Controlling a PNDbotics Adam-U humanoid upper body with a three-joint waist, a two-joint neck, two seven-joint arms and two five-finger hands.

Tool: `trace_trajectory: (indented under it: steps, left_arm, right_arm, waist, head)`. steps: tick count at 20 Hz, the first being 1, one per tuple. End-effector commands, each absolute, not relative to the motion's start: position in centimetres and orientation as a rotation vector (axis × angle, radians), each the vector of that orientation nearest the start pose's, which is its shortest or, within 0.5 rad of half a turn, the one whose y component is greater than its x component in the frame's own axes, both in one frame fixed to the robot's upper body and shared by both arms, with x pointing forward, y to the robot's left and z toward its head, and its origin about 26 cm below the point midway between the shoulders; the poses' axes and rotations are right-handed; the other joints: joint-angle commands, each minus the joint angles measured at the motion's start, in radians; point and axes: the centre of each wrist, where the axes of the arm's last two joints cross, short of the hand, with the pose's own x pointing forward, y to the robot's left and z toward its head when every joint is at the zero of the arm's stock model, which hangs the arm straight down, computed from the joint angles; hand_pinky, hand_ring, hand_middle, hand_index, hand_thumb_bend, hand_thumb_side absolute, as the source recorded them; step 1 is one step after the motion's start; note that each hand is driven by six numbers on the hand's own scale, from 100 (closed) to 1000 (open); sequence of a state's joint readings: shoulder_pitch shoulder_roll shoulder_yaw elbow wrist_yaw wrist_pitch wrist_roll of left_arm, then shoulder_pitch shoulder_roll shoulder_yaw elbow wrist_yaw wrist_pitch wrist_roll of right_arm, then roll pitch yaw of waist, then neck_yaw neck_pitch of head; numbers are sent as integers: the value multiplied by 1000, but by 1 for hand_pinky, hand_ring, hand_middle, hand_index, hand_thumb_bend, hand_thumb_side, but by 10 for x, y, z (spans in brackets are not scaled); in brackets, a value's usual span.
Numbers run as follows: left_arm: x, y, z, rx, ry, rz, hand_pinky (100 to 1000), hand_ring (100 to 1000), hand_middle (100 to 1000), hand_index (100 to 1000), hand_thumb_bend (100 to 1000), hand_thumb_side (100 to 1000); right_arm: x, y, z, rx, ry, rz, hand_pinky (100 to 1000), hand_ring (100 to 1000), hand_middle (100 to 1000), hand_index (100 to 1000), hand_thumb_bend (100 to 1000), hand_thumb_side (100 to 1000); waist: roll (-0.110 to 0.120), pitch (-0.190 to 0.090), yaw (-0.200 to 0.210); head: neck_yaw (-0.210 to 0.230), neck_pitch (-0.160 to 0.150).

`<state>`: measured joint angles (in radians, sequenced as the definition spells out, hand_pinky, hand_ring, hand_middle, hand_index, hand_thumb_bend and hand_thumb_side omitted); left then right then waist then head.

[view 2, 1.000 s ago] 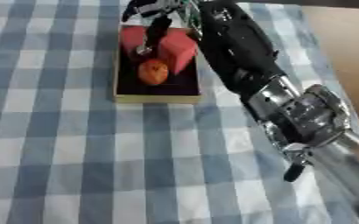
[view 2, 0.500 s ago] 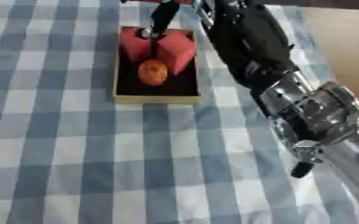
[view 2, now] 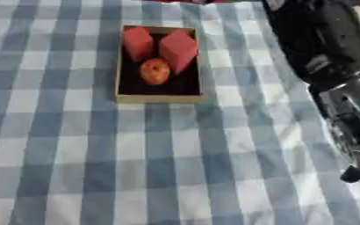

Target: Pick up objects on the table and place them in the box.

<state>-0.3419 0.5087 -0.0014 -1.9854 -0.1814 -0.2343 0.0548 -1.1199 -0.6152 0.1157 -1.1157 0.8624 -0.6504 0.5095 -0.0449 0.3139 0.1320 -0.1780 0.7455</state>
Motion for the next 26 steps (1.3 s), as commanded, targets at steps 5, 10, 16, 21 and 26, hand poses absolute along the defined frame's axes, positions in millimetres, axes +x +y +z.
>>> trace_trajectory:
  steps: [5,10,16,21,26]
  left_arm:
    - [301,283,235,478,-2599,-595,735,804,663,632,100,561]
    - [300,284,233,458,-2632,-515,737,805,663,634,100,568]
    - [301,283,234,460,-2661,-477,739,807,666,639,100,568]
    - [301,282,236,458,-2690,-478,741,808,668,644,100,570]
    - [302,281,239,449,-2726,-447,741,808,668,647,100,574]
  right_arm:
    - [416,-329,356,1340,2295,-2098,712,883,850,956,100,360]
    - [396,-339,336,1335,2506,-1898,660,839,800,861,100,446]
    - [369,-346,318,1327,2664,-1724,645,840,806,858,100,492]
    - [348,-337,312,1269,2799,-1531,624,834,803,858,100,523]
    - [325,-321,314,1173,2906,-1326,569,801,799,863,100,527]
  waist:
    - [27,-33,-27]
    - [38,-44,-36]
    - [36,-47,-46]
    - [30,-48,-58]
    - [25,-49,-71]
  head:
    - [29,0]
    - [38,4]
    - [42,3]
    - [43,-2]
    - [43,-3]
